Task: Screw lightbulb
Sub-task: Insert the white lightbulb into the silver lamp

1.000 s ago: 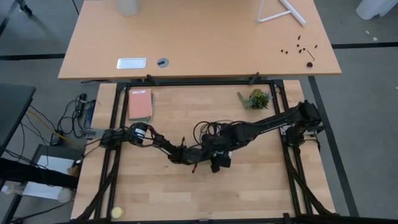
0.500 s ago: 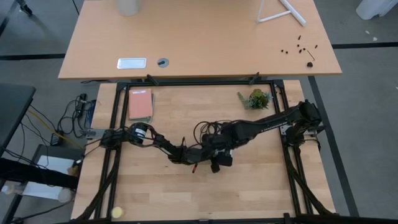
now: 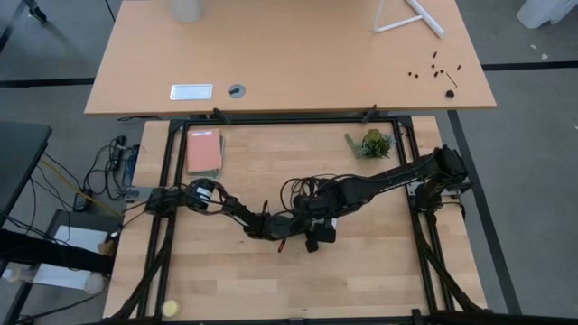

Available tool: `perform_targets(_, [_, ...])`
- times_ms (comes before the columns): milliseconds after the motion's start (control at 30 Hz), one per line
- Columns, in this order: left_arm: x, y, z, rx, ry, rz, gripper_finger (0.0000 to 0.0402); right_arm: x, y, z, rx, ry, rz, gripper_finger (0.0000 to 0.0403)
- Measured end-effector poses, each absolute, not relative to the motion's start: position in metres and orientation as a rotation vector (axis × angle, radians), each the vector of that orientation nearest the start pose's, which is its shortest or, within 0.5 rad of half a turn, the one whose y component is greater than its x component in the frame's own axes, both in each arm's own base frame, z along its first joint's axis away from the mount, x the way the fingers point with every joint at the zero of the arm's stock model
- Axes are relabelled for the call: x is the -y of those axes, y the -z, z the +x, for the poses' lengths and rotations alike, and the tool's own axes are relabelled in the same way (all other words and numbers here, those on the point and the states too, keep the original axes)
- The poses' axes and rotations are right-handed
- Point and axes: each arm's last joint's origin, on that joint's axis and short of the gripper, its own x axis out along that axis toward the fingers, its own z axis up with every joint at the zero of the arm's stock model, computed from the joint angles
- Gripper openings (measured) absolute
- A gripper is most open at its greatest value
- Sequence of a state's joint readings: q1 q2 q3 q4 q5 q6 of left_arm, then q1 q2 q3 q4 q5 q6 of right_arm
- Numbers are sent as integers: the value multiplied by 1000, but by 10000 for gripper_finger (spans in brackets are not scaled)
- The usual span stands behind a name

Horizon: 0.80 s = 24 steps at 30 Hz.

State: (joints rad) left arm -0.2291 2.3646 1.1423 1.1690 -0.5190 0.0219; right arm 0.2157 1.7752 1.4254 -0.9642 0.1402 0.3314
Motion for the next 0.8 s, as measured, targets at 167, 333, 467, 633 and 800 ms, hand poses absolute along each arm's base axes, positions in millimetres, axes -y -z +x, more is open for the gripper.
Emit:
perform_targets(167, [88, -74, 432, -52, -284, 60, 260, -70, -241, 342, -1280, 160, 52, 346])
perform_targets(333, [94, -74, 431, -55, -289, 98, 261, -70, -241, 342, -1282, 161, 51, 346])
perform_targets(467, [95, -74, 430, -55, -300, 99, 261, -70, -241, 341, -1282, 162, 51, 346])
perform_targets(633, [92, -79, 421, -66, -311, 99, 261, -70, -241, 341, -1283, 162, 51, 346])
perform_targets(800, [89, -81, 411, -82, -310, 105, 261, -70, -241, 341, -1283, 162, 51, 346])
